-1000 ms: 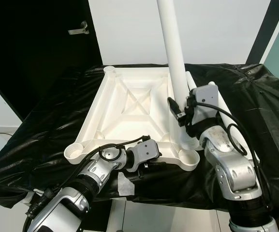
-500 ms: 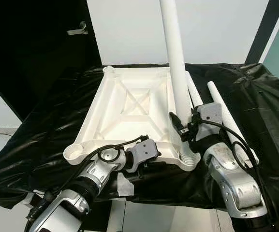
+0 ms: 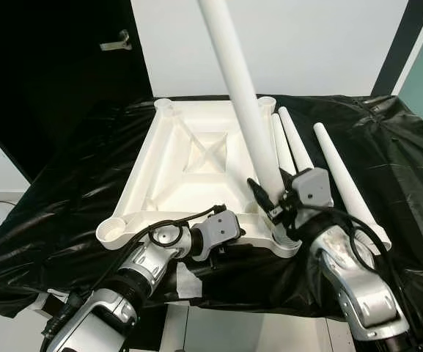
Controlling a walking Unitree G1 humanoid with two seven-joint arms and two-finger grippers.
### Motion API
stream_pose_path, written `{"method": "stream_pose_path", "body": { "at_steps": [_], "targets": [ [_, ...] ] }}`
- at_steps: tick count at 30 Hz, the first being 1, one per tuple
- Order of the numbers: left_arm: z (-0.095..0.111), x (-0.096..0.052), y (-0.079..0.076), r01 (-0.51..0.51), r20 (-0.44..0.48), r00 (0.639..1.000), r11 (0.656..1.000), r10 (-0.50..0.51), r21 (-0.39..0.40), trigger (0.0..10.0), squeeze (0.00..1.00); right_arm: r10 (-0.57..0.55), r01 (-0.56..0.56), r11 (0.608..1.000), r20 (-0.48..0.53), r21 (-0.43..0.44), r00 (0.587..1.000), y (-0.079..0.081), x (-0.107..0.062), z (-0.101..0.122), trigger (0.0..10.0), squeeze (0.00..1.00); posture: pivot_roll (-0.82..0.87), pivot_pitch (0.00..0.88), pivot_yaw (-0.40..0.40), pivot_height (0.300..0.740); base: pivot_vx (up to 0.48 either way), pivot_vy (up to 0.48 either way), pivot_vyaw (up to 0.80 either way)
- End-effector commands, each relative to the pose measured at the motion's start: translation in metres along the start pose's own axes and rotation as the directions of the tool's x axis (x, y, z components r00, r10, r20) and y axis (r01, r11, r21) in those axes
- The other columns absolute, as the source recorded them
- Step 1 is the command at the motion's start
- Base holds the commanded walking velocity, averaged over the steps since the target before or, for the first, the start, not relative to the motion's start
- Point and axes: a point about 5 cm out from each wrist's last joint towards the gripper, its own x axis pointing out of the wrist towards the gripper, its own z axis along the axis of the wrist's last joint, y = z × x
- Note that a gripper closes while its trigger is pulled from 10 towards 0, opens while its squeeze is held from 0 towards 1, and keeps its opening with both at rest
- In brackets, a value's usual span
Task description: Building children table
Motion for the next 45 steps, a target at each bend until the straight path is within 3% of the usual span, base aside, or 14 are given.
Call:
{"method": "stream_pose_path", "body": {
  "at_steps": [1,3,4,7,8,10,16,17,19,22,28,38,41,45],
  "targets": [
    [-0.024,0.001,-0.013,0.017,-0.092,0.995,0.997,-0.024,-0.079,10.0,0.0,0.0,0.002,0.999,-0.058,0.044,0.998,0.0,-0.006,-0.011,10.0,0.0,-0.11,0.0,0.026,0.74,0.0,0.0,0.0],
    [-0.024,-0.001,-0.012,0.007,-0.079,0.997,0.995,-0.015,-0.1,10.0,0.0,-0.023,0.027,0.998,-0.064,0.058,0.998,-0.003,-0.009,-0.013,10.0,0.0,-0.12,0.0,0.032,0.74,0.0,0.0,0.0],
    [-0.021,-0.002,-0.009,-0.006,-0.057,0.998,0.992,-0.001,-0.124,10.0,1.0,-0.047,0.051,0.996,-0.069,0.067,0.997,-0.005,-0.012,-0.015,10.0,0.0,-0.13,0.0,0.04,0.74,0.0,0.0,0.0],
    [-0.014,-0.007,-0.001,-0.027,-0.02,0.999,0.993,0.025,-0.119,10.0,1.0,-0.08,0.085,0.994,-0.073,0.069,0.994,-0.009,-0.013,-0.017,10.0,0.0,-0.14,0.001,0.05,0.74,0.0,0.0,0.0],
    [-0.009,-0.011,0.004,-0.029,0.006,1.0,0.993,0.029,-0.112,10.0,0.06,-0.089,0.094,0.993,-0.071,0.068,0.993,-0.01,-0.013,-0.017,10.0,0.0,-0.14,0.001,0.05,0.74,0.0,0.0,0.0],
    [-0.006,-0.013,0.007,-0.028,0.022,0.999,0.994,0.031,-0.107,10.0,0.0,-0.093,0.098,0.993,-0.07,0.067,0.993,-0.01,-0.013,-0.017,10.0,0.0,-0.14,0.0,0.052,0.74,0.0,0.0,0.0],
    [0.005,-0.028,0.012,0.015,0.122,0.992,0.989,0.003,-0.147,10.0,0.0,-0.091,0.095,0.993,-0.055,0.072,0.994,-0.01,-0.014,-0.017,10.0,0.0,-0.14,0.0,0.052,0.74,0.0,0.0,0.0],
    [0.01,-0.034,0.016,0.016,0.166,0.986,0.985,0.013,-0.172,10.0,0.0,-0.091,0.096,0.987,-0.044,0.128,0.995,-0.011,-0.017,-0.016,10.0,0.0,-0.14,0.0,0.048,0.74,0.0,0.0,0.0],
    [0.01,-0.034,0.016,0.016,0.166,0.986,0.985,0.013,-0.172,10.0,0.0,-0.091,0.096,0.987,-0.044,0.128,0.995,-0.011,-0.017,-0.016,10.0,0.0,-0.14,0.0,0.048,0.74,0.0,0.0,0.0],
    [0.016,-0.042,0.023,-0.005,0.222,0.973,0.976,0.055,-0.216,10.0,0.0,-0.098,0.106,0.966,-0.045,0.238,0.994,-0.012,-0.025,-0.019,10.0,0.0,-0.13,0.0,0.039,0.74,0.0,0.0,0.0],
    [0.017,-0.036,0.023,-0.03,0.232,0.969,0.968,0.089,-0.248,10.0,0.0,-0.094,0.11,0.935,-0.064,0.337,0.994,-0.013,-0.038,-0.027,10.0,0.0,-0.14,0.0,0.031,0.74,0.0,0.0,0.0],
    [0.019,-0.036,0.023,-0.023,0.242,0.966,0.963,0.09,-0.268,10.0,0.0,-0.052,0.066,0.928,-0.05,0.367,0.997,-0.012,-0.04,-0.025,10.0,0.0,-0.14,0.0,0.032,0.74,0.0,0.0,0.0],
    [0.022,-0.037,0.024,-0.025,0.253,0.963,0.961,0.097,-0.276,10.0,0.0,0.045,-0.033,0.941,-0.029,0.336,0.999,-0.01,-0.038,-0.017,10.0,0.0,-0.14,0.0,0.032,0.74,0.0,0.0,0.0],
    [0.023,-0.037,0.024,-0.024,0.26,0.961,0.96,0.099,-0.277,10.0,0.0,0.071,-0.066,0.953,-0.005,0.294,0.997,-0.012,-0.034,-0.009,10.0,0.0,-0.14,0.002,0.028,0.74,0.0,0.0,0.0]
  ]
}}
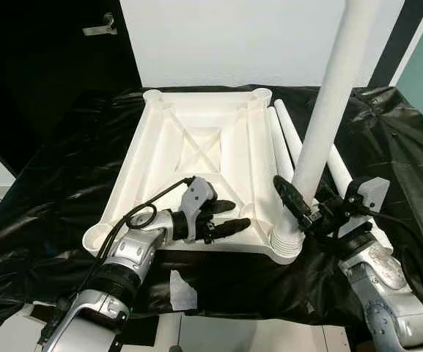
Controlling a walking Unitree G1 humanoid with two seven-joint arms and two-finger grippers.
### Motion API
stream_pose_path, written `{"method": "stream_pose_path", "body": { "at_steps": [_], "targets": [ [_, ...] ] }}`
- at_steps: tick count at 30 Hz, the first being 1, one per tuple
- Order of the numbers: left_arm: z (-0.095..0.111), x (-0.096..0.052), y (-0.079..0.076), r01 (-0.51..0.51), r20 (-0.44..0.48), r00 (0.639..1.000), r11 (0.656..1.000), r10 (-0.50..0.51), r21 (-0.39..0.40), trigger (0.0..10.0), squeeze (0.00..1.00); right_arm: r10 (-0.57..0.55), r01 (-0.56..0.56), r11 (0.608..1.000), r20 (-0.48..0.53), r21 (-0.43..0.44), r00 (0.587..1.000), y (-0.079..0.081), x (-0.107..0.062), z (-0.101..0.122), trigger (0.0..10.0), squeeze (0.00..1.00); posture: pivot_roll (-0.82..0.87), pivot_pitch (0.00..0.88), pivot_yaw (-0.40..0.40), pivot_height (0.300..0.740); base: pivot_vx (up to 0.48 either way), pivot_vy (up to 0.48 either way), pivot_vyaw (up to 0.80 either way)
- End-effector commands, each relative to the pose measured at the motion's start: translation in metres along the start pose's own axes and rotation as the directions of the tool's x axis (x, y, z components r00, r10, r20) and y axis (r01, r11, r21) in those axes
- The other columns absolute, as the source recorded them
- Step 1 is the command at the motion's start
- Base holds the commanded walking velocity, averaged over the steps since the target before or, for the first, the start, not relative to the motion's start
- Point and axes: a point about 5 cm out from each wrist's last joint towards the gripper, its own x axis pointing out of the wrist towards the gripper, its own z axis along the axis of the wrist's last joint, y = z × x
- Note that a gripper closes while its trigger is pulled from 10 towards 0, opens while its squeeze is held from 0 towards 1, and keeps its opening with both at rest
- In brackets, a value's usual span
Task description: Building children table
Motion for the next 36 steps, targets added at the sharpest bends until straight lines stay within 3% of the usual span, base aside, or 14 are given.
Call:
{"method": "stream_pose_path", "body": {
  "at_steps": [1,6,20,25,28,33,36],
  "targets": [
    [0.002,-0.002,0.0,-0.002,0.003,1.0,1.0,0.002,0.007,10.0,0.0,0.014,-0.012,1.0,-0.098,0.027,0.995,0.002,-0.004,-0.015,10.0,0.0,-0.14,0.002,0.028,0.74,0.0,0.0,0.0],
    [0.002,-0.002,-0.001,-0.008,0.013,1.0,1.0,0.007,0.005,10.0,0.0,0.056,-0.057,0.998,-0.064,-0.024,0.996,0.003,0.007,-0.002,10.0,0.0,-0.14,0.005,0.023,0.74,0.0,0.0,0.0],
    [0.005,-0.002,0.002,-0.056,0.065,0.996,0.998,0.057,-0.02,10.0,0.0,0.112,-0.115,0.99,-0.039,-0.082,0.993,0.011,0.018,0.008,10.0,0.0,-0.14,0.004,0.015,0.74,0.0,0.0,0.0],
    [-0.005,-0.006,-0.001,-0.018,0.03,0.999,0.999,0.02,-0.046,10.0,0.0,-0.002,0.005,0.986,0.014,-0.165,1.0,0.005,0.017,0.021,10.0,0.0,-0.15,0.003,0.02,0.74,0.0,0.0,0.0],
    [-0.007,-0.007,-0.002,-0.004,0.025,1.0,0.999,0.005,-0.054,10.0,0.0,-0.019,0.021,0.983,0.016,-0.18,1.0,0.005,0.016,0.021,10.0,0.0,-0.15,0.003,0.02,0.74,0.0,0.0,0.0],
    [-0.013,-0.007,-0.008,0.048,0.016,0.999,0.997,-0.047,-0.059,10.0,0.0,-0.023,0.027,0.931,0.015,-0.363,1.0,0.007,0.016,0.023,10.0,0.0,-0.16,0.011,0.021,0.74,0.0,0.0,0.0],
    [-0.013,-0.006,-0.008,0.044,0.018,0.999,0.997,-0.043,-0.06,10.0,0.0,-0.014,0.019,0.921,0.015,-0.388,1.0,0.008,0.016,0.024,10.0,0.0,-0.16,0.011,0.021,0.74,0.0,0.0,0.0]
  ]
}}
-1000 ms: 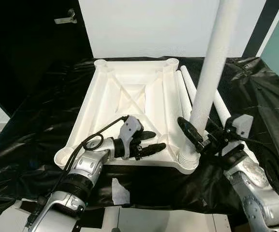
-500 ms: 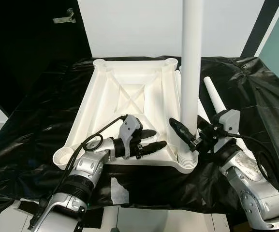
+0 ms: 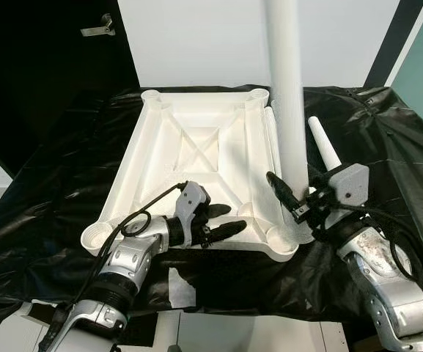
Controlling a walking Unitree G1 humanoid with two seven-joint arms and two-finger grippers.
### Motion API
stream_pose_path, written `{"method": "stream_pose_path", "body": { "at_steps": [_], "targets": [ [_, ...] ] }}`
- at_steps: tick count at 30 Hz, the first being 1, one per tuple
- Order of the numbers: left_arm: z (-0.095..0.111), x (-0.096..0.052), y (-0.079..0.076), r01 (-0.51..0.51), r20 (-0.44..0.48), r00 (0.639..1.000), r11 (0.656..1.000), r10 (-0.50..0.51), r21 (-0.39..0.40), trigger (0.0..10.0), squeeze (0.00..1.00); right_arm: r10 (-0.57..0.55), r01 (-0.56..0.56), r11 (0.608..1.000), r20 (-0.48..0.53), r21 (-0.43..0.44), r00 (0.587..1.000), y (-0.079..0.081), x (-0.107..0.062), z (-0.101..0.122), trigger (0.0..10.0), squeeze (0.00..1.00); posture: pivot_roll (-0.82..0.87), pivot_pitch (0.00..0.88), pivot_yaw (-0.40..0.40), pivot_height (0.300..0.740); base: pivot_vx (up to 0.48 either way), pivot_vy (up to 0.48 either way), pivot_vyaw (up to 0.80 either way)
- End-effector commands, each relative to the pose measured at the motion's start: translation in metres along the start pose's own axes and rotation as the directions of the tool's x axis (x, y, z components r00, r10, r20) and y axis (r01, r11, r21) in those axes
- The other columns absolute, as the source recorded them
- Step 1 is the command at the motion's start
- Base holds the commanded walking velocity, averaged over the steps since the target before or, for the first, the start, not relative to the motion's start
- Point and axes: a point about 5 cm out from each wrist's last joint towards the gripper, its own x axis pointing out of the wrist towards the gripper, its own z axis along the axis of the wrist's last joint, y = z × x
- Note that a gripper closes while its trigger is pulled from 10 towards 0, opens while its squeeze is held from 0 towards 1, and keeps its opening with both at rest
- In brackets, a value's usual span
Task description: Building children table
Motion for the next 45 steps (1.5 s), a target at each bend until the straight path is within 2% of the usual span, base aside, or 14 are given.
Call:
{"method": "stream_pose_path", "body": {
  "at_steps": [1,10,14,15,16,17,18,20,21,23,25,31,37,45],
  "targets": [
    [-0.003,0.001,-0.003,0.068,-0.012,0.998,0.998,-0.068,-0.01,10.0,0.0,0.016,-0.015,1.0,0.034,-0.025,0.999,0.001,0.002,0.006,10.0,0.0,-0.15,0.013,0.018,0.74,0.0,0.0,0.0],
    [-0.003,0.004,-0.004,0.053,-0.003,0.999,0.999,-0.053,-0.009,10.0,0.0,0.068,-0.067,0.997,0.032,-0.025,0.997,0.006,0.007,0.002,10.0,0.0,-0.14,0.005,-0.001,0.74,0.0,0.0,0.0],
    [-0.004,0.003,-0.004,0.042,-0.002,0.999,0.999,-0.042,-0.008,10.0,0.0,0.088,-0.089,0.996,0.031,0.021,0.996,0.01,0.011,-0.003,10.0,0.0,-0.13,0.004,-0.008,0.74,0.0,0.0,0.0],
    [-0.004,0.003,-0.004,0.035,0.0,0.999,0.999,-0.035,-0.006,10.0,0.0,0.125,-0.124,0.986,0.0,0.108,0.992,0.015,0.01,-0.013,10.0,0.0,-0.12,0.004,-0.018,0.74,0.0,0.0,0.0],
    [-0.004,0.003,-0.004,0.035,0.0,0.999,0.999,-0.035,-0.006,10.0,0.0,0.125,-0.124,0.986,0.0,0.108,0.992,0.015,0.01,-0.013,10.0,0.0,-0.12,0.004,-0.018,0.74,0.0,0.0,0.0],
    [-0.004,0.002,-0.003,0.027,0.001,1.0,1.0,-0.027,-0.003,10.0,0.0,0.155,-0.149,0.973,-0.022,0.178,0.988,0.02,0.008,-0.021,10.0,0.0,-0.11,0.004,-0.018,0.74,0.0,0.0,0.0],
    [-0.004,0.002,-0.003,0.027,0.001,1.0,1.0,-0.027,-0.003,10.0,0.0,0.155,-0.149,0.973,-0.022,0.178,0.988,0.02,0.008,-0.021,10.0,0.0,-0.11,0.004,-0.018,0.74,0.0,0.0,0.0],
    [-0.004,0.001,-0.003,0.019,0.002,1.0,1.0,-0.019,-0.003,10.0,0.0,0.176,-0.162,0.957,-0.038,0.241,0.984,0.023,0.006,-0.026,10.0,0.0,-0.11,0.007,-0.022,0.74,0.0,0.0,0.0],
    [-0.006,-0.002,-0.004,0.008,0.003,1.0,1.0,-0.008,-0.007,10.0,0.0,0.201,-0.17,0.928,-0.061,0.332,0.978,0.026,-0.002,-0.03,10.0,0.0,-0.11,0.016,-0.027,0.74,0.0,0.0,0.0],
    [-0.006,-0.002,-0.004,0.008,0.003,1.0,1.0,-0.008,-0.007,10.0,0.0,0.201,-0.17,0.928,-0.061,0.332,0.978,0.026,-0.002,-0.03,10.0,0.0,-0.11,0.016,-0.027,0.74,0.0,0.0,0.0],
    [-0.009,-0.004,-0.006,0.004,-0.001,1.0,1.0,-0.004,-0.014,10.0,0.0,0.218,-0.172,0.912,-0.086,0.372,0.972,0.025,-0.01,-0.031,10.0,0.0,-0.11,0.029,-0.027,0.74,0.0,0.0,0.0],
    [-0.011,-0.003,-0.008,0.006,-0.002,1.0,1.0,-0.006,-0.02,10.0,0.0,0.214,-0.158,0.916,-0.118,0.369,0.97,0.022,-0.023,-0.034,10.0,0.0,-0.13,0.034,-0.022,0.74,0.0,0.0,0.0],
    [-0.009,0.002,-0.006,0.007,0.002,1.0,1.0,-0.007,-0.015,10.0,0.0,0.156,-0.111,0.958,-0.156,0.265,0.975,0.018,-0.039,-0.045,10.0,0.0,-0.14,0.036,-0.009,0.74,0.0,0.0,0.0],
    [-0.008,0.002,-0.005,0.003,-0.002,1.0,1.0,-0.003,-0.009,10.0,0.0,0.13,-0.093,0.975,-0.177,0.201,0.976,0.019,-0.046,-0.048,10.0,0.0,-0.15,0.035,-0.003,0.74,0.0,0.0,0.0]
  ]
}}
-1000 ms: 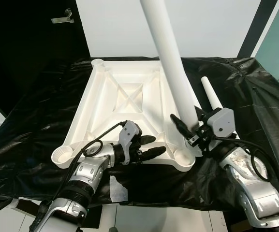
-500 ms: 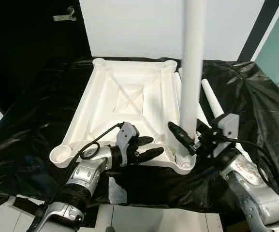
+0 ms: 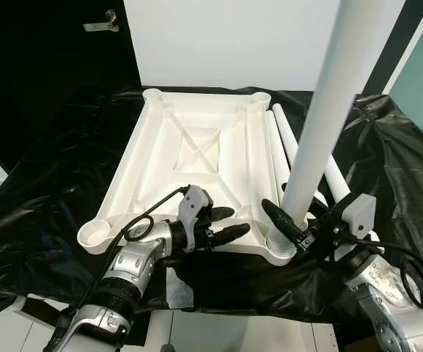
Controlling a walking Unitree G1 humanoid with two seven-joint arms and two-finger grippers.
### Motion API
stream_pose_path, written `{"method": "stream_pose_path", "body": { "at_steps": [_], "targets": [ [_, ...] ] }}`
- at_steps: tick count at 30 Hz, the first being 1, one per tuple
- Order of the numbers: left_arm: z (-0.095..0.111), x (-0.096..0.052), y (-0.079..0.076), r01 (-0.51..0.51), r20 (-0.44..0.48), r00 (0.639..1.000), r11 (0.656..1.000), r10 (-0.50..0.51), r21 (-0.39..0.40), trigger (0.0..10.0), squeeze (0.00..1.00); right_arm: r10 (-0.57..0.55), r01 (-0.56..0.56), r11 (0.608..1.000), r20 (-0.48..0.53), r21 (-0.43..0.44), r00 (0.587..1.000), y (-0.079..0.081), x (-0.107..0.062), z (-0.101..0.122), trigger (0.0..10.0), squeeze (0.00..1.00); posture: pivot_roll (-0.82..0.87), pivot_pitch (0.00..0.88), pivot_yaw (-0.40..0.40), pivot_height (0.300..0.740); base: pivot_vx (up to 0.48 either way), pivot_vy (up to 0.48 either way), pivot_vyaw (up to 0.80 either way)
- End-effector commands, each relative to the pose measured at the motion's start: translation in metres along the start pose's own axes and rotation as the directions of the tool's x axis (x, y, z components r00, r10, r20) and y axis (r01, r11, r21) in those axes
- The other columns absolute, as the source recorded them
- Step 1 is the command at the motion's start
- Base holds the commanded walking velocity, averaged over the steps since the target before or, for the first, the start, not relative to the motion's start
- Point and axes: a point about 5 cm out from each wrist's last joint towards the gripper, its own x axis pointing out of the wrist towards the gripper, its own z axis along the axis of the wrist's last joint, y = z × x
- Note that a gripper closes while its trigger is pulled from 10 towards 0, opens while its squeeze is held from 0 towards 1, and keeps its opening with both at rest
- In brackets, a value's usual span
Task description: Building children table
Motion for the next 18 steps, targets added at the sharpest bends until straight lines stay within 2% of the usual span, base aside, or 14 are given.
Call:
{"method": "stream_pose_path", "body": {
  "at_steps": [1,3,7,10,13,15,18],
  "targets": [
    [-0.003,0.0,0.0,0.003,-0.021,1.0,1.0,-0.003,0.001,10.0,0.0,-0.029,0.03,1.0,-0.173,0.004,0.985,-0.003,-0.013,-0.03,10.0,0.0,-0.15,0.033,0.001,0.74,0.0,0.0,0.0],
    [-0.003,0.0,0.001,0.001,-0.022,1.0,1.0,-0.001,0.005,10.0,0.0,-0.036,0.038,0.999,-0.183,0.008,0.982,-0.004,-0.014,-0.032,10.0,0.0,-0.15,0.031,0.003,0.74,0.0,0.0,0.0],
    [-0.002,-0.001,0.003,-0.005,-0.029,1.0,1.0,0.005,0.015,10.0,0.0,-0.059,0.083,0.992,-0.237,0.092,0.97,-0.004,-0.015,-0.042,10.0,0.0,-0.14,0.03,0.007,0.74,0.0,0.0,0.0],
    [-0.003,-0.002,0.003,-0.005,-0.034,0.999,1.0,0.005,0.019,10.0,0.0,-0.083,0.114,0.987,-0.259,0.108,0.962,-0.004,-0.012,-0.044,10.0,0.0,-0.14,0.032,0.01,0.74,0.0,0.0,0.0],
    [-0.003,-0.002,0.003,-0.004,-0.035,0.999,1.0,0.005,0.019,10.0,0.0,-0.086,0.121,0.986,-0.261,0.119,0.962,-0.004,-0.011,-0.044,10.0,0.0,-0.14,0.032,0.01,0.74,0.0,0.0,0.0],
    [-0.003,-0.003,0.003,-0.003,-0.038,0.999,1.0,0.004,0.02,10.0,0.0,-0.093,0.137,0.976,-0.249,0.169,0.964,-0.002,-0.008,-0.042,10.0,0.0,-0.14,0.034,0.015,0.74,0.0,0.0,0.0],
    [-0.003,-0.003,0.003,-0.002,-0.04,0.999,1.0,0.003,0.022,10.0,0.0,-0.089,0.141,0.97,-0.245,0.2,0.965,-0.001,-0.007,-0.041,10.0,0.0,-0.14,0.035,0.016,0.74,0.0,0.0,0.0]
  ]
}}
